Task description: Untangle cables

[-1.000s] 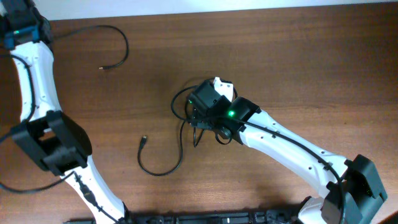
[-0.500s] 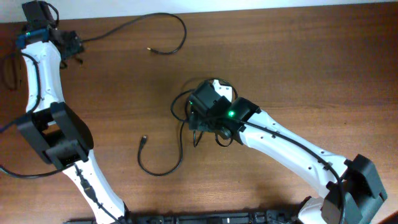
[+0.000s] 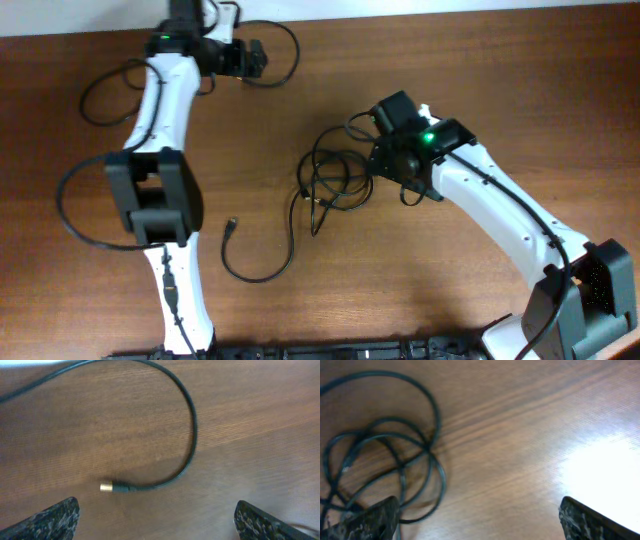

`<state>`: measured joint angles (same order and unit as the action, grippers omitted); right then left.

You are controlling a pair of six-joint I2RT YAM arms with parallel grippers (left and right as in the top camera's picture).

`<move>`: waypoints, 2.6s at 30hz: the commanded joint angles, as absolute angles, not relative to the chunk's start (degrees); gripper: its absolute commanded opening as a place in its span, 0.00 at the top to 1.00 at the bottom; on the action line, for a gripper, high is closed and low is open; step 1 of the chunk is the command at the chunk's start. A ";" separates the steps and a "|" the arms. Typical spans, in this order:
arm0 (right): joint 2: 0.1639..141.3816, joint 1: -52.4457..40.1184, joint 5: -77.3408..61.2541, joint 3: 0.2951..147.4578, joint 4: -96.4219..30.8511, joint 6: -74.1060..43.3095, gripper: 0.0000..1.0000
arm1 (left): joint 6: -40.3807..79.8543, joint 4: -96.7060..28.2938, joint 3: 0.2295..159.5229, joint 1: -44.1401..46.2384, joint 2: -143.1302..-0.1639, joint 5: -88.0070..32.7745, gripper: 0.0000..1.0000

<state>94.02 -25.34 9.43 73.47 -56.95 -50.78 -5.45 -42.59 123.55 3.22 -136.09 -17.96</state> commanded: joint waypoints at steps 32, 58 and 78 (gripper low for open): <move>94.11 -12.73 16.10 73.30 -60.69 -43.31 0.02 | 6.98 -40.10 128.11 -8.23 -128.86 -1.65 1.00; 94.11 -12.73 16.10 73.30 -60.69 -43.31 0.02 | 21.28 -66.74 125.21 -40.03 -129.64 10.76 0.26; 94.11 -12.73 16.08 73.30 -60.69 -43.31 0.02 | -7.42 -44.10 95.98 -45.19 -129.64 0.80 0.21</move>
